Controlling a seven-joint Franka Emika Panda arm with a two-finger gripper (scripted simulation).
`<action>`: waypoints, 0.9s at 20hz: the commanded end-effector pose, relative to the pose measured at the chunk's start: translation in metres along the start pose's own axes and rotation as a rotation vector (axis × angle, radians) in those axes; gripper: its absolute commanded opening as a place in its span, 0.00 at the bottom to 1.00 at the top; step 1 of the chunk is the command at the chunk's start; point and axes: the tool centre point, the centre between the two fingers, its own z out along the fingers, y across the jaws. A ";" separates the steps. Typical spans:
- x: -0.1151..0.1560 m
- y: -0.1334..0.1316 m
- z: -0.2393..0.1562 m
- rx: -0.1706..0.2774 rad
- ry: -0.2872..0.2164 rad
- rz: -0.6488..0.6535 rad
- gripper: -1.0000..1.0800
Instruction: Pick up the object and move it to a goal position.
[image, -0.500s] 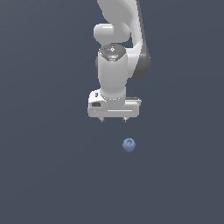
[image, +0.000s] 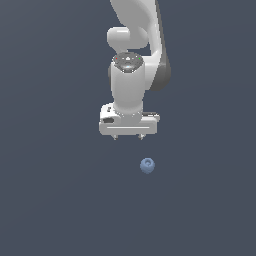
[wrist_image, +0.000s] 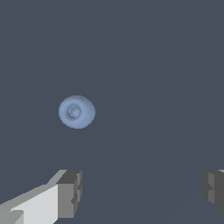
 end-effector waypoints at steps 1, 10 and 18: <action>0.000 0.001 0.001 -0.004 -0.004 -0.001 0.96; 0.005 -0.006 0.007 -0.004 -0.006 -0.009 0.96; 0.025 -0.033 0.035 -0.005 -0.021 -0.039 0.96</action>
